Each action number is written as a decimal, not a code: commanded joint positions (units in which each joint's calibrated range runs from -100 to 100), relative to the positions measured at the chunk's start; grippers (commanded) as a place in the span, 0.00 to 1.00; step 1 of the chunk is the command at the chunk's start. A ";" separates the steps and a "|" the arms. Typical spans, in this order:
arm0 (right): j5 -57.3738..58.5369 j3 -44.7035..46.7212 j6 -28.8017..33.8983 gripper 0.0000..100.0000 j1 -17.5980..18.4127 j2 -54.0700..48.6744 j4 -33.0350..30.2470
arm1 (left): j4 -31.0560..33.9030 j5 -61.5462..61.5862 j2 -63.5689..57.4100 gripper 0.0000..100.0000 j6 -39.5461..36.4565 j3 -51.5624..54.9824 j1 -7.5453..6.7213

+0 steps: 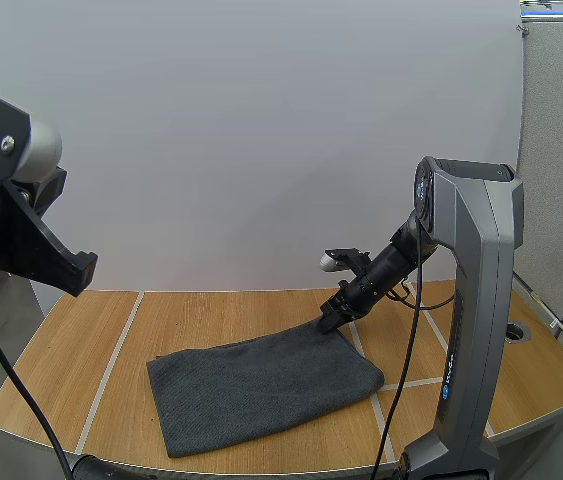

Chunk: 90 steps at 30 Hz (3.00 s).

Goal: Fold the towel

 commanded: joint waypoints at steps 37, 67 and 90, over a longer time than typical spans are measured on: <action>-8.54 -8.30 8.12 0.38 -7.08 -0.24 -3.32 | 0.10 -11.48 1.27 0.00 -1.64 12.07 0.08; 10.24 2.63 11.88 1.00 -14.08 -10.57 -5.28 | 8.81 -24.31 38.33 0.00 -17.97 9.03 0.78; 3.92 2.76 6.74 1.00 -13.90 -9.69 -0.52 | -59.18 -12.43 54.23 0.00 36.75 9.58 21.78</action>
